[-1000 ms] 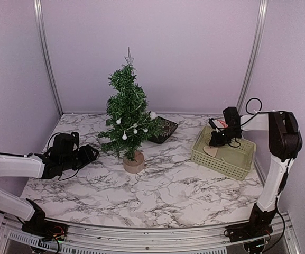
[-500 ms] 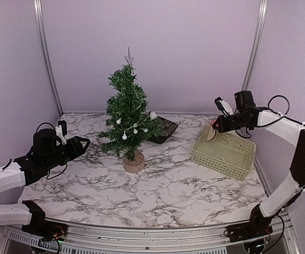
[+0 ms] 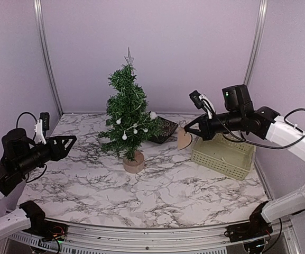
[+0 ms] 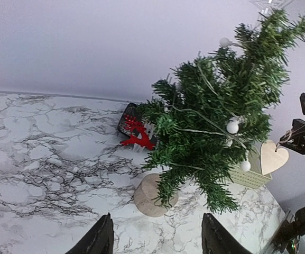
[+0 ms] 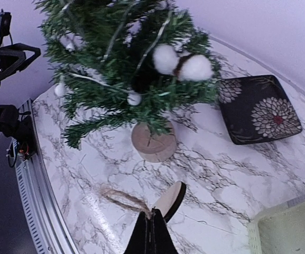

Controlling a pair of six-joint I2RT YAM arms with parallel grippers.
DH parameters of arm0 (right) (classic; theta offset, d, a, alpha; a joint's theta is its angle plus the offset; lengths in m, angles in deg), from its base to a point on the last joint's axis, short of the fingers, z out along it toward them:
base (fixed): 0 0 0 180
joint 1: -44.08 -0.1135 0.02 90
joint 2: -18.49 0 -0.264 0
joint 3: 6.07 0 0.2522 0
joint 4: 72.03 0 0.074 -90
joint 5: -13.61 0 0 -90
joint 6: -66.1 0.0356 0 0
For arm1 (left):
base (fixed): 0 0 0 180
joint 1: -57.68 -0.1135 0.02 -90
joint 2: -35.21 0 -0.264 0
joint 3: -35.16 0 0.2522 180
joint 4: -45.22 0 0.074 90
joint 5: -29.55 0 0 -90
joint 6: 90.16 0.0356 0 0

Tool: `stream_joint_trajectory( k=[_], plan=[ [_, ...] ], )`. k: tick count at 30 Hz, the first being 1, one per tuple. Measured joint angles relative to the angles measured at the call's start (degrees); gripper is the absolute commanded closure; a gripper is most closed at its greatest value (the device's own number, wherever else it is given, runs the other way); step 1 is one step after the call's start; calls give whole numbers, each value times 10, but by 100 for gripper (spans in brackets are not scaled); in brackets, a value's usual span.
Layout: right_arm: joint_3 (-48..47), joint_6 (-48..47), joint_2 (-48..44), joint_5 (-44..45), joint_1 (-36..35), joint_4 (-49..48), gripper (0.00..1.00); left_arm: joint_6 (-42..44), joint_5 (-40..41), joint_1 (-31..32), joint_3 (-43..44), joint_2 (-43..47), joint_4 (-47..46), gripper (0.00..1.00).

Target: Decorate the small christmas tree

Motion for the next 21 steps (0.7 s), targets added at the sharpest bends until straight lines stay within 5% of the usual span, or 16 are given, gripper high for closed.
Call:
stream_joint_trajectory(
  k=[11,21],
  plan=[
    [10,40,59,37,-217,-36,100,92,-64,115,1,5,22,45],
    [7,57,156,47,-272,-109,100,122,-20,254,-15,-78,-59,43]
  ],
)
